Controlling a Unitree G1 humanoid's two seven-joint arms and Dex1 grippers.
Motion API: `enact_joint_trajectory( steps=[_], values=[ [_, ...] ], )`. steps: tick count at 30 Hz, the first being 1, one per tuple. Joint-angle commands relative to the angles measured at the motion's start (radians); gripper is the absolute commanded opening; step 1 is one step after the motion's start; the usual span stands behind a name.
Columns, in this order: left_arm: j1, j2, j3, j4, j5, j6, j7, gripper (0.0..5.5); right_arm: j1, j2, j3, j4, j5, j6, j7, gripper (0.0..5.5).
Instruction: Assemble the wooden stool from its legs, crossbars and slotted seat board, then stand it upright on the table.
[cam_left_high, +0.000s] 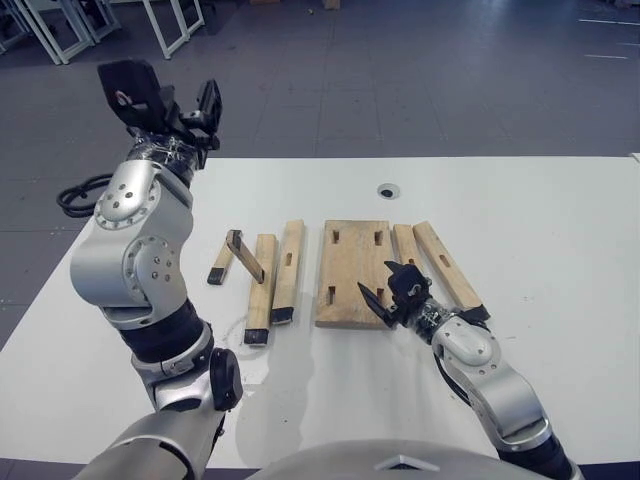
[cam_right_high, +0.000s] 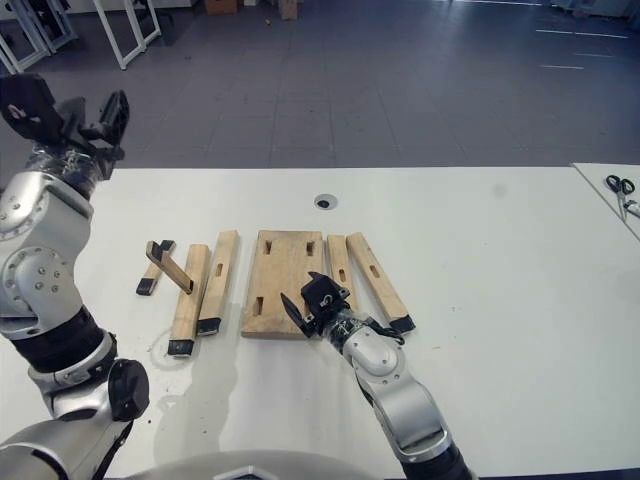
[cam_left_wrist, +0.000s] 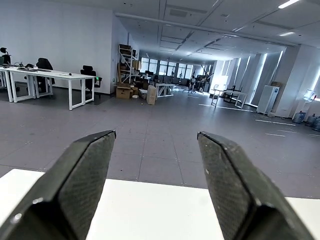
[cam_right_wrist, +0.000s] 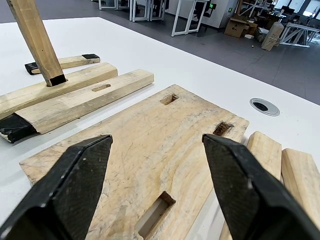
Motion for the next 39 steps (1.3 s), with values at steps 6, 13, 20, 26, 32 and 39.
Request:
enact_joint_trajectory(
  steps=[6,13,20,26,32,39],
  values=[
    [0.459,-0.110,-0.152,0.326,0.104,-0.247,-0.047,3.04,-0.021,-0.003,-0.008,0.013,-0.009,-0.004,0.006,3.32],
    [0.153,-0.007,-0.082,0.163,0.055,-0.262,-0.034,3.04,-0.013,0.007,-0.013,0.015,-0.012,-0.002,-0.008,3.32],
    [0.376,-0.008,-0.087,-0.284,-0.017,-0.066,-0.015,3.89,0.012,0.002,-0.021,0.000,-0.014,0.000,-0.005,3.32],
    [1.188,-0.111,-0.233,-0.503,0.027,-0.208,-0.061,4.94,0.045,-0.006,-0.037,-0.021,-0.014,0.006,-0.006,3.32],
    [1.301,-0.065,-0.315,-0.360,0.104,-0.112,-0.038,4.94,0.043,-0.025,-0.039,-0.021,-0.013,0.006,0.019,3.32],
    [1.034,-0.072,-0.349,-0.100,0.184,-0.118,-0.014,4.94,0.035,-0.038,-0.038,-0.027,-0.015,0.012,0.036,3.32]
  ],
)
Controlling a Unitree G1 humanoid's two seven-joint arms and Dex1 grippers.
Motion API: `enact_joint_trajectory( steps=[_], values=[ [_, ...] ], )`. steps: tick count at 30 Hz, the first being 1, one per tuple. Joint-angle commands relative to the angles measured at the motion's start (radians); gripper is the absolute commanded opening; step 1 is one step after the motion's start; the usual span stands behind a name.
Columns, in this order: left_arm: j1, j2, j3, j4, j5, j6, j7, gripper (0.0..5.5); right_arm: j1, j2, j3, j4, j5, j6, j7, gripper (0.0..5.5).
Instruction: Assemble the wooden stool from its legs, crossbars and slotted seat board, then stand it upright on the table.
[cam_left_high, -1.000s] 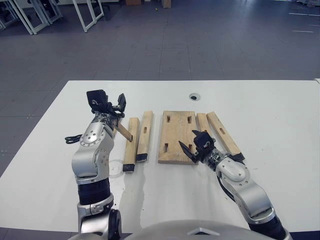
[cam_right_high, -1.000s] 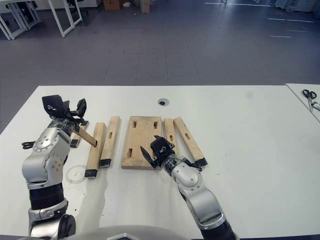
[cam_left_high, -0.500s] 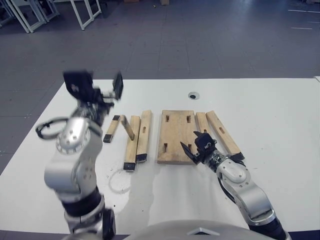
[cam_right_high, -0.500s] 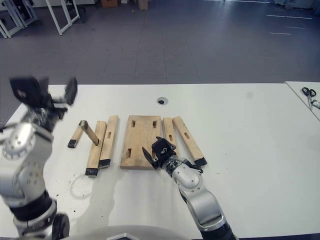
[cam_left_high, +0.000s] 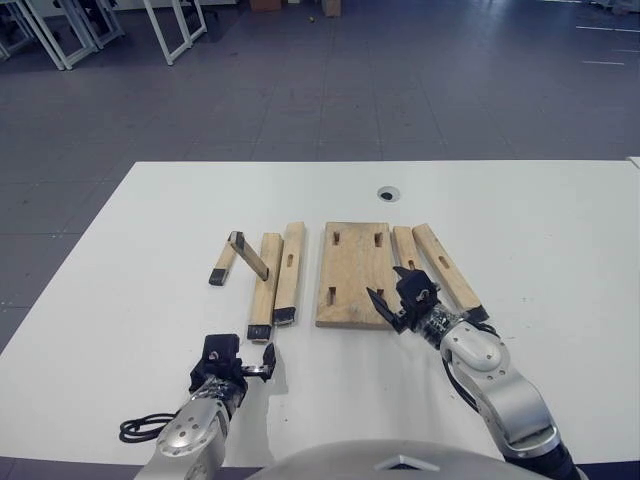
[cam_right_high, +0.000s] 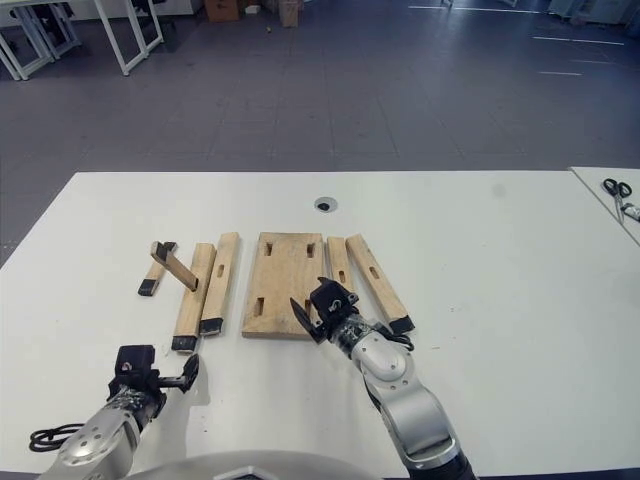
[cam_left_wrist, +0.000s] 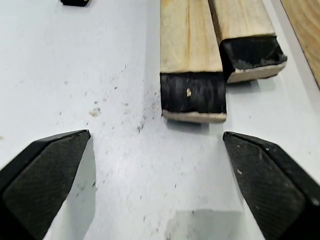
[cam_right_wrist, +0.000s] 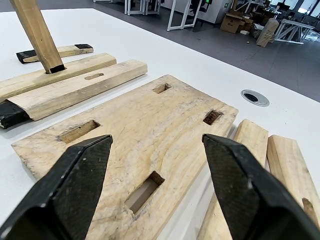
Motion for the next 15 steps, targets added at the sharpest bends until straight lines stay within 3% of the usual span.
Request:
enact_joint_trajectory(
  steps=[1,10,15],
  values=[
    [-0.121,-0.026,-0.003,0.177,0.042,0.004,0.033,4.94,-0.013,-0.010,-0.005,-0.011,0.002,0.013,0.014,3.32],
    [-0.091,-0.059,-0.001,0.316,0.055,-0.121,0.006,3.55,-0.026,-0.013,-0.015,-0.010,-0.001,0.018,0.021,3.32],
    [-0.095,-0.021,-0.026,0.364,0.048,-0.145,-0.063,2.82,-0.069,0.060,-0.122,-0.007,0.053,0.113,-0.026,3.32]
  ],
)
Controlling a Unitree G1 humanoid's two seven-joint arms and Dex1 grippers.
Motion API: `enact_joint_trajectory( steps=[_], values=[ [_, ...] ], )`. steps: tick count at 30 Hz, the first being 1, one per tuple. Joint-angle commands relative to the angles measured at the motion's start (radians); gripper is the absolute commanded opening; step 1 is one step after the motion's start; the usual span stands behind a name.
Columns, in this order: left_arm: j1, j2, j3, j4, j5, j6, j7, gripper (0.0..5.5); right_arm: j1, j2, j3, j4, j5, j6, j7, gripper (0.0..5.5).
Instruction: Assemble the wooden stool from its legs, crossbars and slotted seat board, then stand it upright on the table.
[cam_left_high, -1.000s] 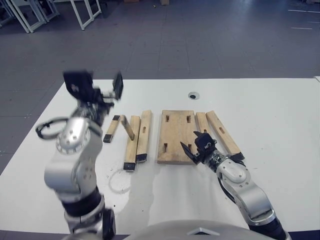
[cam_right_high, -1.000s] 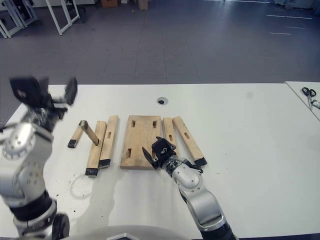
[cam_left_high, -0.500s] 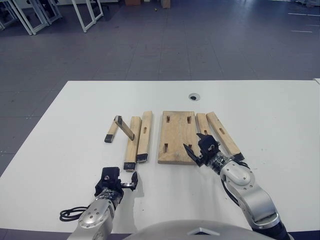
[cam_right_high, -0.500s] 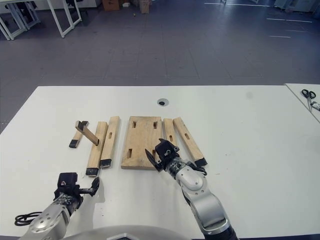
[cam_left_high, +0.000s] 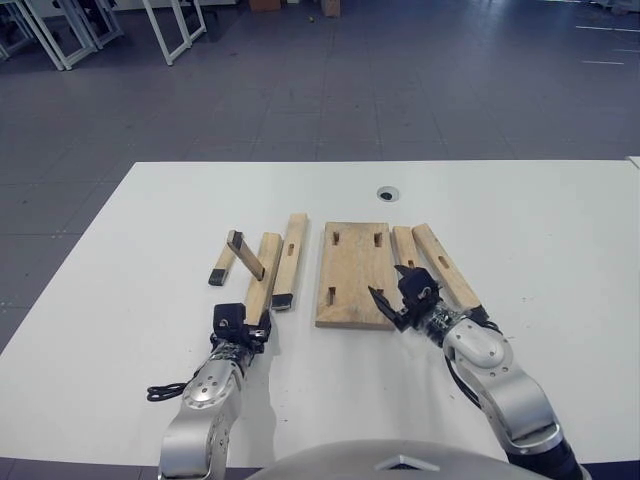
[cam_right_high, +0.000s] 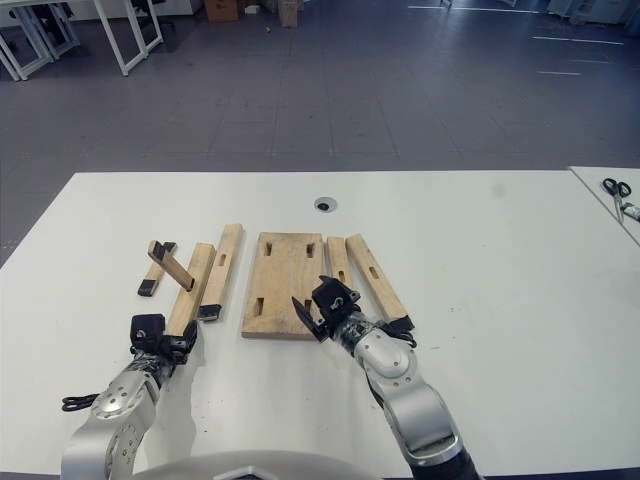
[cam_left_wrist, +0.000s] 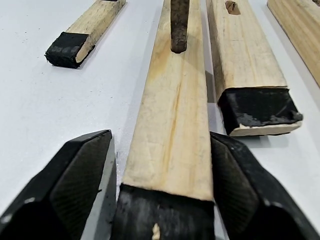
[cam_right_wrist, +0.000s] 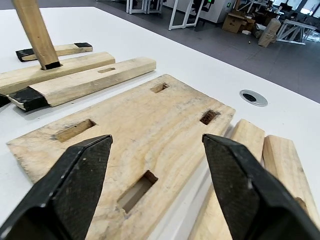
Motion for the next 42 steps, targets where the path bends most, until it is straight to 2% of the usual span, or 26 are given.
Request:
enact_joint_trajectory(
  steps=[1,5,8,11,13,15,19,21,26,32,36,42],
  values=[
    [0.056,0.012,-0.033,0.111,-0.004,0.069,-0.044,2.72,-0.061,0.054,-0.093,-0.004,0.041,0.086,-0.043,3.32],
    [0.043,-0.004,-0.024,0.139,-0.014,0.038,-0.059,2.11,-0.118,0.075,-0.178,0.010,0.094,0.146,-0.047,3.32],
    [-0.005,-0.024,0.034,0.093,-0.040,-0.029,-0.046,2.03,-0.152,0.073,-0.234,0.025,0.139,0.162,-0.029,3.82],
    [-0.165,-0.020,0.125,-0.080,-0.074,-0.077,-0.008,2.03,-0.212,0.054,-0.300,0.068,0.173,0.182,-0.022,4.42],
    [-0.367,-0.020,0.196,-0.193,-0.241,-0.052,-0.026,2.03,-0.302,0.087,-0.405,0.089,0.310,0.287,0.013,4.49],
    [-0.493,-0.018,0.257,-0.192,-0.482,0.024,-0.082,2.03,-0.407,0.123,-0.523,0.119,0.483,0.414,0.043,4.49],
    [-0.552,0.022,0.298,-0.060,-0.989,0.198,-0.232,2.03,-0.675,0.235,-0.824,0.306,1.009,0.733,0.023,4.49],
    [-0.576,0.047,0.303,0.005,-1.154,0.250,-0.271,2.03,-0.754,0.238,-0.889,0.401,1.219,0.801,-0.027,4.49],
    [-0.622,0.100,0.260,0.068,-1.341,0.301,-0.286,2.03,-0.764,0.230,-0.847,0.465,1.388,0.869,-0.163,4.49],
    [-0.595,0.128,0.205,0.057,-1.366,0.293,-0.273,2.03,-0.751,0.205,-0.747,0.470,1.561,0.803,-0.302,4.49],
    [-0.564,0.153,0.178,0.071,-1.337,0.294,-0.296,2.03,-0.780,0.136,-0.668,0.497,1.751,0.723,-0.358,4.49],
    [-0.545,0.157,0.141,0.090,-1.315,0.274,-0.324,2.03,-0.796,0.021,-0.556,0.510,1.936,0.620,-0.368,3.45]
  ],
)
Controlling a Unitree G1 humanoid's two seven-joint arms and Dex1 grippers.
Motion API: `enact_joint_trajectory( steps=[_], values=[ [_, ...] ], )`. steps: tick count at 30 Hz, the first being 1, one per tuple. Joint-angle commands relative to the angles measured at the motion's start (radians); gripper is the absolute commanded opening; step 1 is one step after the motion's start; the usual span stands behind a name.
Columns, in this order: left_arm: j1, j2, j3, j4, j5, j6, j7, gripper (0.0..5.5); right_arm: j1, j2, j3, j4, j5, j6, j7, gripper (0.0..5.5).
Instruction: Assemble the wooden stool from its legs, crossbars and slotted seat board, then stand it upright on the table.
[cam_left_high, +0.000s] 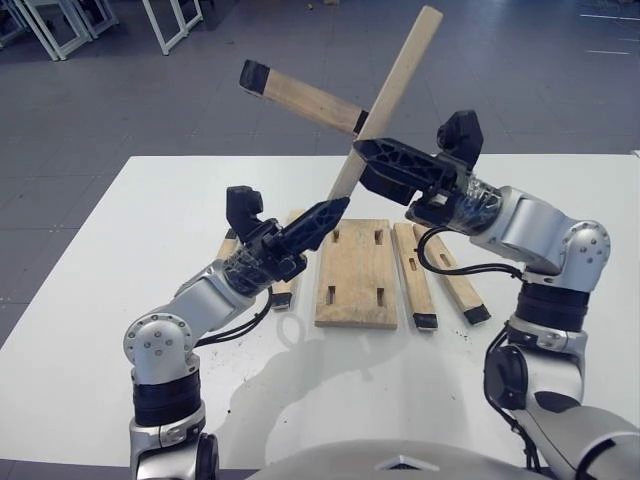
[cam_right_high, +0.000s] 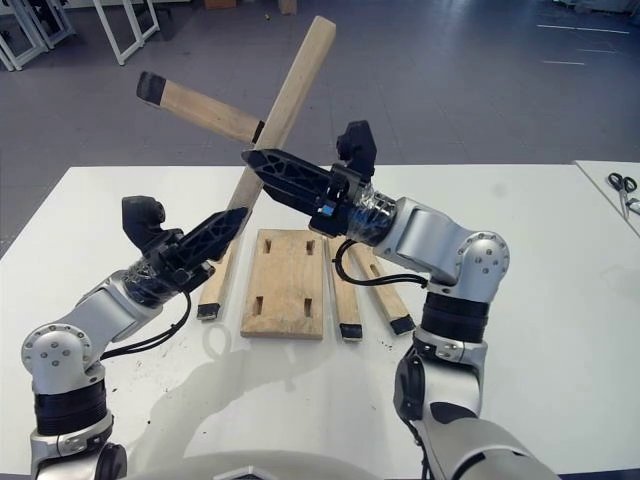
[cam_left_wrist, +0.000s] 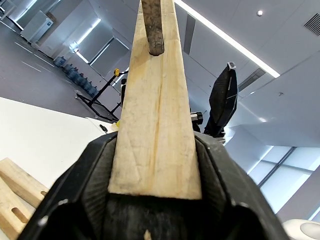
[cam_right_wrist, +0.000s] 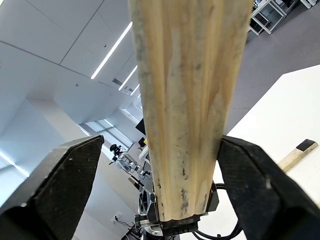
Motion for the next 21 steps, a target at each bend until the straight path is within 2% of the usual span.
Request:
enact_joint_trajectory(
  steps=[1,2,7,13,20,21],
  values=[
    [0.017,0.013,-0.034,0.019,0.031,0.001,0.013,2.03,-0.035,-0.051,0.061,-0.014,0.104,-0.060,0.016,3.35],
    [0.013,0.006,-0.041,0.014,0.017,-0.004,0.017,2.03,-0.021,-0.059,0.081,-0.019,0.103,-0.069,0.021,3.06],
    [0.013,0.006,-0.067,-0.011,-0.042,-0.012,0.019,2.03,0.046,-0.084,0.165,-0.036,0.016,-0.093,0.064,2.37],
    [0.051,0.044,-0.064,-0.016,-0.041,-0.008,0.000,2.03,0.029,-0.142,0.198,-0.034,0.009,-0.113,0.118,3.39],
    [0.065,0.072,-0.082,0.004,-0.007,-0.005,-0.036,2.03,-0.028,-0.161,0.204,0.032,0.121,-0.147,0.108,2.17],
    [0.068,0.074,-0.086,0.004,-0.001,-0.004,-0.040,2.03,-0.030,-0.167,0.210,0.030,0.134,-0.138,0.116,2.15]
  ],
)
